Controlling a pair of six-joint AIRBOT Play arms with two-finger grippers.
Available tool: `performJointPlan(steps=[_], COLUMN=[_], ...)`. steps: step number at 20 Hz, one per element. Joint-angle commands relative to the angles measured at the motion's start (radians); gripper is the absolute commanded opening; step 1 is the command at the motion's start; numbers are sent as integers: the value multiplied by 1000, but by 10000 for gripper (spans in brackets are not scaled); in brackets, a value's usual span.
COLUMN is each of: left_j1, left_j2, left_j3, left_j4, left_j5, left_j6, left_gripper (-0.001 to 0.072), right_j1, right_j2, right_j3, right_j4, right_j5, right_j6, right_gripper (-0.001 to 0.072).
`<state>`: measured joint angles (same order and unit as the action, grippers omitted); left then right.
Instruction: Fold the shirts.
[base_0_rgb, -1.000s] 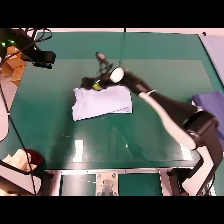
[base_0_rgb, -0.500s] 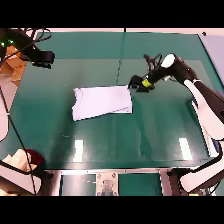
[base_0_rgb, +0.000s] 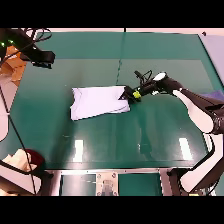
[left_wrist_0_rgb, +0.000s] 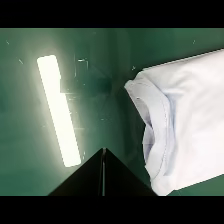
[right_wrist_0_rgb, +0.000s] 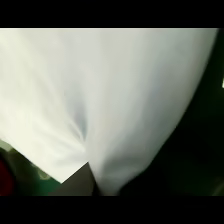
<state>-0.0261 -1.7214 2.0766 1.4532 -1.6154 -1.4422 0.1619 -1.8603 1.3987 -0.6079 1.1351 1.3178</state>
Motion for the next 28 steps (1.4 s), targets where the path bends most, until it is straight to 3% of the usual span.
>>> performJointPlan(steps=[1, 5, 9, 15, 22, 28], left_j1=[0, 0, 0, 0, 0, 0], left_j2=[1, 1, 1, 1, 0, -1], left_j3=[0, 0, 0, 0, -100, -101], left_j4=[-2, -2, -2, -10, -55, -79], left_j5=[-1, -2, -11, -25, -10, -41], left_j6=[0, 0, 0, -12, -24, -24], left_gripper=[21, 21, 21, 21, 21, 21], right_j1=[11, -93, -337, -778, -1121, -1239], right_j2=[1, 105, 253, 349, 350, 399], right_j3=[72, 201, 245, 246, 315, 318], right_j4=[151, 150, 76, 72, 63, -195], right_j5=[24, 56, 77, 145, 209, 281], right_j6=[-61, -8, 89, 97, 97, 156], right_gripper=[20, 18, 18, 18, 18, 17])
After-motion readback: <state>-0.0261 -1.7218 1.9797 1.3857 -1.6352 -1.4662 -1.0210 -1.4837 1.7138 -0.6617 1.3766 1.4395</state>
